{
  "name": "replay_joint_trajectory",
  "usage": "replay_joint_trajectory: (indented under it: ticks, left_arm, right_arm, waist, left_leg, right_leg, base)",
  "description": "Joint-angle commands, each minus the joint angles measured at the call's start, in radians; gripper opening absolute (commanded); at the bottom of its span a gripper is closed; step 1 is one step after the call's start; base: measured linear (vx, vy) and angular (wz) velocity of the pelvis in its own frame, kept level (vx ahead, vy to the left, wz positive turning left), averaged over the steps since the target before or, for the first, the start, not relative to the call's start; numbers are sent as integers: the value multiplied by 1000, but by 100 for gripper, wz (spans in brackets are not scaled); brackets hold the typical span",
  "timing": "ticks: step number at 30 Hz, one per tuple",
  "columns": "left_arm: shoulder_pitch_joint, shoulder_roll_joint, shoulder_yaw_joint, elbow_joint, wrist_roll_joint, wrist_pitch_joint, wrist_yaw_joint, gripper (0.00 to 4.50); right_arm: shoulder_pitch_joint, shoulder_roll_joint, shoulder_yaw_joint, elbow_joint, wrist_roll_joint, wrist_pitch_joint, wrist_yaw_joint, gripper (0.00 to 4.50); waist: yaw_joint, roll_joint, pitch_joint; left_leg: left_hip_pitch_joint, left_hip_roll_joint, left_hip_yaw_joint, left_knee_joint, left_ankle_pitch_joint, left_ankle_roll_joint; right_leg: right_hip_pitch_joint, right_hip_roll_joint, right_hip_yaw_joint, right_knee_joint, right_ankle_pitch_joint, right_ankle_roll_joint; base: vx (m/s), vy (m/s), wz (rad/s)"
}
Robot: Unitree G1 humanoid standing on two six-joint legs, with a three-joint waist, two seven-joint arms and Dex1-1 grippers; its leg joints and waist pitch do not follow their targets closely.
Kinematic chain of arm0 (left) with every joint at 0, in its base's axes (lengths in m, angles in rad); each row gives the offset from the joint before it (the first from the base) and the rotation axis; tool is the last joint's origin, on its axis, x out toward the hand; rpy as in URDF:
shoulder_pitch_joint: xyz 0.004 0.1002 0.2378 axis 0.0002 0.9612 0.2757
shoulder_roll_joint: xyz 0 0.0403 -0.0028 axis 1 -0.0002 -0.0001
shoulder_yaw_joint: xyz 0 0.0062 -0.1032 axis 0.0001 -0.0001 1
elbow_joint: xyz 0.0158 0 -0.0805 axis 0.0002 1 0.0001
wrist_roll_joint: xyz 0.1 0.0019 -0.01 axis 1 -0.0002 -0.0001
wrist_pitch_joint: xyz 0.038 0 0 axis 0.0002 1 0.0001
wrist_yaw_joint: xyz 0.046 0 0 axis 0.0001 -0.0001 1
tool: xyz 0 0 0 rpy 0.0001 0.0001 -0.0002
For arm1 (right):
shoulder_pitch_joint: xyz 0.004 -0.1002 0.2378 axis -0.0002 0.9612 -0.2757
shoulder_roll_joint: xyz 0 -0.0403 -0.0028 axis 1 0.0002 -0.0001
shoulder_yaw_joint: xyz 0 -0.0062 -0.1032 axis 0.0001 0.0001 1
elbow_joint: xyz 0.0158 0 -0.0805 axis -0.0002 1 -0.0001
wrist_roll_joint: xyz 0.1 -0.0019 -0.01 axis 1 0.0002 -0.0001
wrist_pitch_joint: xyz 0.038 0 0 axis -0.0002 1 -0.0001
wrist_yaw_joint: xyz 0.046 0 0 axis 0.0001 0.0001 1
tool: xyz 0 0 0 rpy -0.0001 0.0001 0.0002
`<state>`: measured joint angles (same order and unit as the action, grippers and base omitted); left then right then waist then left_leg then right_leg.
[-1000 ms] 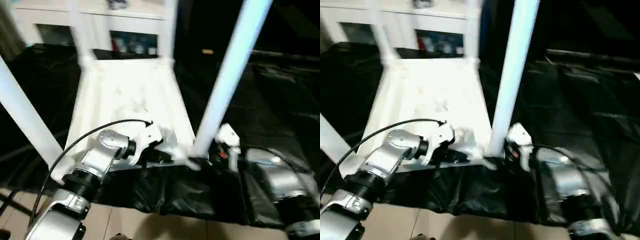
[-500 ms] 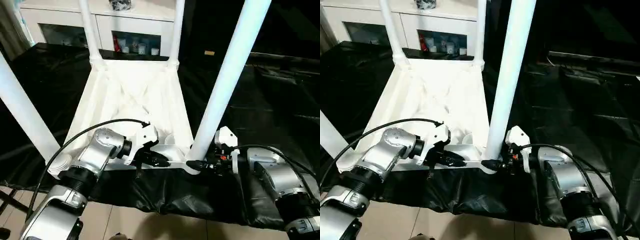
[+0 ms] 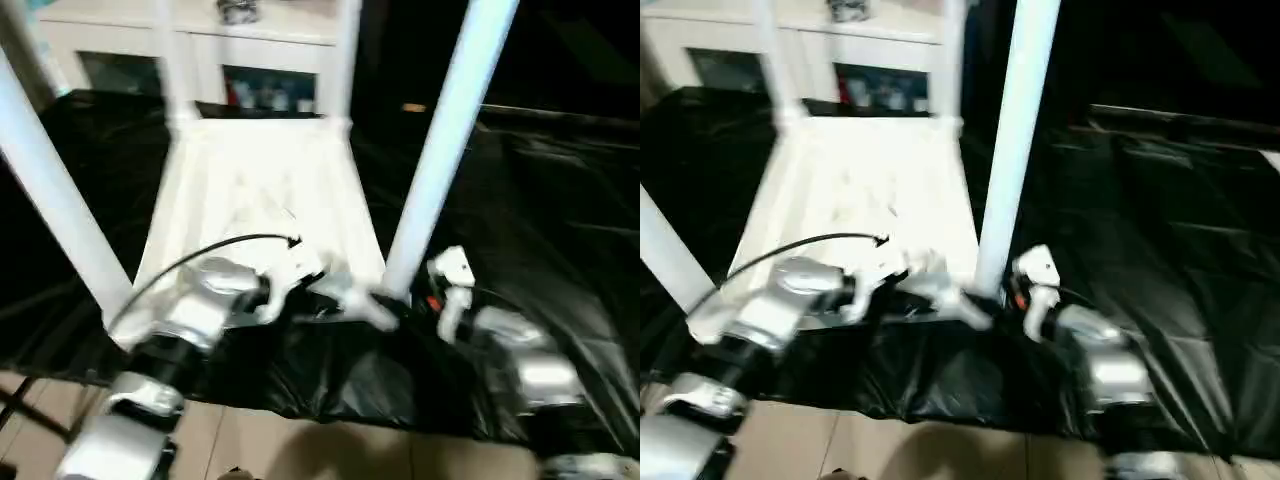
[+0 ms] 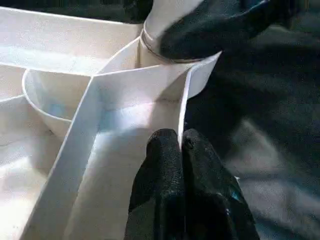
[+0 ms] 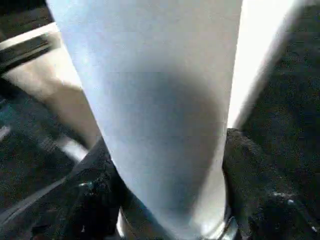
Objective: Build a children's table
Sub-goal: Rotate leg to tighten
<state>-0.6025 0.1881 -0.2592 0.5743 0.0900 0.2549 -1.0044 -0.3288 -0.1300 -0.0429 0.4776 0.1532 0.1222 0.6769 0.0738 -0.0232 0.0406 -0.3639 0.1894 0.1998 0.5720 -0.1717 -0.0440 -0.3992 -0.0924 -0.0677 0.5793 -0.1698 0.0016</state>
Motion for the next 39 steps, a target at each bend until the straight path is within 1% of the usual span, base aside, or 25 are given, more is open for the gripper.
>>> replay_joint_trajectory:
  ticks: [1,3,4,6,7,10,11,12,13,14,15,16,19,21,24,25,27,29,31,32,33,35,36,37,39]
  left_arm:
    - [-21,-91,7,-54,2,28,165,0]
    - [-16,-97,-1,-60,8,26,171,0]
    - [-12,-101,-7,-64,13,24,176,0]
    - [-5,-112,-17,-75,14,13,179,0]
    - [-2,-113,-19,-78,12,8,174,0]
    - [5,-108,-26,-88,14,-12,162,0]
    - [7,-100,-28,-90,15,-24,156,0]
    - [9,-92,-29,-92,16,-44,149,0]
    - [9,-92,-29,-92,16,-44,149,0]
    - [9,-88,-28,-94,16,-49,146,0]
    - [14,-71,-21,-104,11,-71,138,0]
    - [18,-61,-7,-117,2,-78,139,0]
    - [33,-44,9,-157,-21,-65,129,0]
    - [54,-26,13,-211,-38,-39,103,0]
    - [70,-19,30,-256,-63,-13,90,0]
    - [75,-14,35,-267,-69,-10,87,27]
    - [86,-4,40,-287,-80,5,79,54]
    - [102,5,38,-315,-88,27,64,57]
    - [110,9,35,-332,-92,38,57,94]
    - [119,12,33,-348,-95,45,54,94]
    - [145,24,22,-398,-103,74,47,97]
    - [157,31,12,-413,-100,84,41,118]
    - [157,31,12,-413,-100,84,41,131]
    - [171,36,5,-431,-103,98,40,139]
    - [177,37,4,-442,-109,105,39,146]
  right_arm:
    - [-15,122,93,18,-19,0,-68,250]
    - [-13,130,98,15,-28,-10,-81,250]
    - [-12,135,102,13,-34,-18,-88,250]
    - [-11,127,121,6,-85,-40,-138,305]
    - [-14,124,114,4,-91,-42,-159,321]
    - [-23,118,89,10,-97,-47,-196,340]
    - [-25,103,83,13,-102,-49,-200,340]
    - [-27,86,76,15,-106,-52,-199,354]
    - [-27,86,76,15,-106,-52,-199,365]
    - [-27,75,72,14,-103,-49,-190,365]
    - [-23,26,52,4,-79,-35,-129,365]
    - [-12,-24,32,-14,-47,-19,-53,365]
    - [16,-107,-5,-59,15,8,74,365]
    - [37,-166,-29,-97,63,29,161,365]
    - [47,-212,-39,-119,90,41,218,365]
    - [50,-230,-39,-124,98,44,238,370]
    - [57,-268,-32,-137,111,57,288,372]
    - [71,-298,-16,-160,119,83,336,372]
    - [80,-307,-6,-175,123,95,358,372]
    - [87,-313,7,-190,129,107,376,372]
    - [107,-324,43,-233,143,137,421,372]
    - [107,-316,61,-239,135,138,424,372]
    - [107,-316,61,-239,135,138,424,372]
    - [102,-303,83,-246,137,144,427,372]
    - [100,-298,90,-250,139,150,430,372]
  waist:
    - [-6,5,-48]
    - [-11,3,-48]
    - [-14,2,-50]
    - [-14,3,-52]
    - [-13,3,-54]
    - [-13,0,-58]
    - [-14,-6,-58]
    - [-11,-7,-60]
    - [-8,-4,-60]
    - [-8,-4,-60]
    - [-8,-10,-58]
    - [-6,-8,-55]
    - [-2,-15,-54]
    - [4,-17,-55]
    - [2,-21,-57]
    - [0,-21,-56]
    - [-1,-25,-56]
    - [4,-23,-56]
    - [7,-22,-55]
    - [6,-28,-54]
    - [11,-32,-53]
    - [14,-31,-51]
    - [14,-32,-51]
    - [15,-36,-49]
    - [17,-35,-48]
  left_leg:
    - [13,46,-38,-84,-373,-37]
    - [14,44,-34,-83,-376,-33]
    - [14,43,-31,-80,-366,-21]
    - [11,43,-29,-79,-344,-14]
    - [11,43,-26,-77,-306,-5]
    - [8,42,-22,-70,-246,22]
    - [7,41,-20,-69,-235,30]
    - [6,40,-19,-66,-208,42]
    - [6,40,-18,-65,-188,52]
    - [6,40,-18,-65,-188,52]
    - [5,40,-18,-65,-188,58]
    - [5,42,-18,-65,-211,65]
    - [5,44,-18,-64,-220,70]
    - [3,46,-18,-62,-201,85]
    - [-1,44,-17,-59,-177,94]
    - [0,42,-16,-57,-174,97]
    - [0,43,-16,-56,-174,98]
    - [2,46,-16,-55,-162,101]
    - [4,48,-16,-55,-158,99]
    - [5,48,-14,-55,-164,100]
    - [5,48,-16,-56,-171,99]
    - [7,51,-17,-59,-185,92]
    - [8,51,-17,-59,-191,85]
    - [8,51,-18,-61,-202,69]
    - [9,50,-18,-62,-216,56]
  right_leg:
    - [31,-66,36,-88,-469,-130]
    - [27,-63,38,-89,-441,-138]
    - [28,-62,41,-86,-402,-151]
    - [31,-60,42,-82,-362,-160]
    - [32,-58,43,-73,-292,-179]
    - [39,-57,43,-61,-188,-208]
    - [39,-56,43,-61,-179,-210]
    - [43,-57,43,-58,-159,-215]
    - [43,-56,43,-55,-143,-219]
    - [43,-56,43,-55,-143,-219]
    - [44,-57,42,-56,-153,-219]
    - [45,-58,42,-61,-192,-213]
    - [46,-60,42,-62,-221,-205]
    - [49,-60,42,-59,-206,-206]
    - [48,-58,41,-55,-188,-216]
    - [46,-57,39,-57,-199,-220]
    - [46,-57,39,-57,-210,-218]
    - [45,-57,39,-54,-198,-228]
    - [42,-55,39,-53,-180,-238]
    - [41,-53,39,-54,-181,-237]
    - [43,-55,39,-53,-196,-231]
    - [39,-56,40,-57,-226,-217]
    - [39,-55,40,-57,-233,-215]
    - [38,-57,41,-59,-256,-205]
    - [36,-57,42,-62,-277,-195]
  base:
    - [0,0,0]
    - [0,0,0]
    - [0,0,0]
    - [0,0,0]
    - [0,0,0]
    - [0,0,0]
    - [0,0,0]
    - [0,0,0]
    - [0,0,0]
    - [0,0,0]
    - [0,0,0]
    - [0,0,0]
    - [0,0,0]
    - [0,0,0]
    - [0,0,0]
    - [0,0,0]
    - [0,0,0]
    - [0,0,0]
    - [0,0,0]
    - [0,0,0]
    - [0,0,0]
    - [0,0,0]
    - [0,0,0]
    - [0,0,0]
    - [0,0,0]
